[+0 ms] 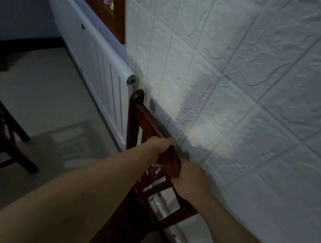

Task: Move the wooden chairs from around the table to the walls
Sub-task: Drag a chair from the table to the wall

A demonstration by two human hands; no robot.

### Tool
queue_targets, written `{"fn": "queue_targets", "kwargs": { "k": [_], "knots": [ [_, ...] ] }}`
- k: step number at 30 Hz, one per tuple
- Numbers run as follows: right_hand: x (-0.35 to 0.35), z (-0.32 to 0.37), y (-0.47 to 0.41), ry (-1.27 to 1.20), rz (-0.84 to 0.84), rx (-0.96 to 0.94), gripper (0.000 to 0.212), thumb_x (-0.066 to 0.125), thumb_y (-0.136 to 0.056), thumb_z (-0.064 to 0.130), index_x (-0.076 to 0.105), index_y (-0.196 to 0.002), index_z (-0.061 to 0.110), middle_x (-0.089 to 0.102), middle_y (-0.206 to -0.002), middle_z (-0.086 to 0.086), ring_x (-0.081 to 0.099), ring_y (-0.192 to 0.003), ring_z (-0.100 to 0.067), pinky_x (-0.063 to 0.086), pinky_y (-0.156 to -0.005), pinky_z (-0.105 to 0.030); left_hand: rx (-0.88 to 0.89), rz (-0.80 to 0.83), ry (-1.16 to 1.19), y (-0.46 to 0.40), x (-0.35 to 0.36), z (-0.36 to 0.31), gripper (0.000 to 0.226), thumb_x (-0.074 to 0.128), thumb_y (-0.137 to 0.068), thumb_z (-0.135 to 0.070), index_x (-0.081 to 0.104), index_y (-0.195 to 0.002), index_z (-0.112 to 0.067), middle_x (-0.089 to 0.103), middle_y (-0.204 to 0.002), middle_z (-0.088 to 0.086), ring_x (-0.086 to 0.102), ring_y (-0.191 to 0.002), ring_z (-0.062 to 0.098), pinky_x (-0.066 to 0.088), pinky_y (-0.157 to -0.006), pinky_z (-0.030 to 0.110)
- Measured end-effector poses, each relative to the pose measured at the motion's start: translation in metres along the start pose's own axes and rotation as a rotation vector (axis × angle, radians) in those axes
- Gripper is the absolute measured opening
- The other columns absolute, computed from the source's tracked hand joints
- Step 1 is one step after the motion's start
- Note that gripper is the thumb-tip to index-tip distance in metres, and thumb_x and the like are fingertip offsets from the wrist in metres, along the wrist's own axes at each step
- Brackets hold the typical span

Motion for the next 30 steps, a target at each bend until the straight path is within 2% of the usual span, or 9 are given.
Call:
{"fn": "queue_targets", "kwargs": {
  "k": [2, 4, 6, 10, 16, 20, 24, 26, 30],
  "knots": [
    [-0.004, -0.005, -0.005, 0.018, 0.018, -0.032, 0.014, 0.058, -0.084, 0.017, 0.056, -0.095, 0.009, 0.065, -0.095, -0.010, 0.063, -0.082, -0.025, 0.038, -0.053, -0.023, -0.003, -0.008, 0.040, -0.002, 0.004, -0.002, 0.035, 0.069, -0.078, -0.027, 0.050, -0.101, -0.008, 0.059, -0.084, 0.009, 0.061, -0.070, 0.021, 0.051, -0.053, 0.030],
    [-0.008, -0.009, -0.009, 0.045, 0.027, -0.062, 0.011, 0.056, -0.084, 0.017, 0.054, -0.092, 0.009, 0.064, -0.094, -0.010, 0.062, -0.079, -0.024, 0.035, -0.049, -0.023, -0.008, -0.020, 0.047, -0.006, 0.006, -0.003, 0.042, 0.071, -0.076, -0.028, 0.053, -0.107, -0.006, 0.063, -0.094, 0.012, 0.065, -0.082, 0.025, 0.057, -0.066, 0.035],
    [-0.013, -0.012, -0.011, 0.061, 0.029, -0.073, 0.011, 0.056, -0.084, 0.016, 0.055, -0.091, 0.008, 0.064, -0.095, -0.012, 0.063, -0.082, -0.027, 0.042, -0.058, -0.026, -0.006, -0.028, 0.062, -0.008, 0.008, -0.003, 0.048, 0.073, -0.074, -0.029, 0.057, -0.111, -0.004, 0.065, -0.097, 0.013, 0.066, -0.087, 0.027, 0.058, -0.073, 0.038],
    [-0.017, -0.014, -0.015, 0.082, 0.026, -0.074, 0.015, 0.058, -0.084, 0.017, 0.056, -0.095, 0.008, 0.064, -0.098, -0.013, 0.063, -0.086, -0.030, 0.048, -0.066, -0.032, 0.009, -0.034, 0.067, -0.009, 0.011, -0.004, 0.049, 0.072, -0.075, -0.032, 0.057, -0.113, -0.005, 0.065, -0.095, 0.011, 0.065, -0.081, 0.024, 0.054, -0.058, 0.032],
    [-0.017, -0.012, -0.009, 0.127, 0.034, -0.061, 0.025, 0.058, -0.088, 0.022, 0.051, -0.109, 0.009, 0.063, -0.105, -0.012, 0.063, -0.092, -0.029, 0.046, -0.068, -0.032, 0.034, 0.006, -0.082, 0.000, -0.003, 0.000, 0.053, 0.066, -0.078, -0.052, 0.050, -0.106, -0.010, 0.065, -0.101, 0.009, 0.066, -0.088, 0.025, 0.049, -0.076, 0.036],
    [-0.020, -0.001, -0.001, 0.082, 0.052, -0.067, 0.046, 0.060, -0.086, 0.022, 0.038, -0.125, 0.010, 0.059, -0.113, -0.012, 0.060, -0.098, -0.028, 0.050, -0.079, -0.037, 0.085, -0.006, -0.127, 0.015, -0.021, 0.003, 0.052, 0.060, -0.083, -0.052, 0.054, -0.115, -0.010, 0.064, -0.092, 0.001, 0.058, -0.080, 0.017, 0.042, -0.076, 0.032],
    [-0.027, 0.022, 0.014, 0.026, 0.069, -0.126, 0.080, 0.064, -0.083, 0.028, 0.015, -0.144, 0.013, 0.040, -0.134, -0.017, 0.047, -0.118, -0.031, 0.046, -0.092, -0.038, 0.116, -0.097, -0.208, 0.044, -0.054, 0.006, 0.070, 0.059, -0.083, -0.054, 0.046, -0.133, -0.007, 0.060, -0.122, 0.007, 0.058, -0.106, 0.022, 0.041, -0.078, 0.028],
    [-0.031, 0.036, 0.021, 0.021, 0.067, -0.168, 0.083, 0.066, -0.082, 0.031, 0.014, -0.145, 0.016, 0.032, -0.139, -0.017, 0.041, -0.124, -0.032, 0.044, -0.099, -0.042, 0.106, -0.120, -0.235, 0.059, -0.073, 0.007, 0.079, 0.056, -0.083, -0.059, 0.039, -0.140, -0.008, 0.049, -0.140, 0.011, 0.048, -0.126, 0.028, 0.039, -0.089, 0.035],
    [-0.033, 0.074, 0.032, 0.021, 0.080, -0.275, 0.083, 0.065, -0.081, 0.035, 0.014, -0.145, 0.016, 0.024, -0.145, -0.016, 0.030, -0.132, -0.032, 0.036, -0.107, -0.045, 0.078, -0.148, -0.253, 0.092, -0.110, 0.009, 0.090, 0.053, -0.080, -0.064, 0.027, -0.148, -0.010, 0.036, -0.151, 0.012, 0.038, -0.136, 0.029, 0.035, -0.104, 0.040]
  ]
}}
Point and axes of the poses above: each hand's wrist, its own y-axis away from the middle knuckle, its own x-axis out of the palm, z = x × y, the point moved 3 cm from there along -y, towards the middle knuckle
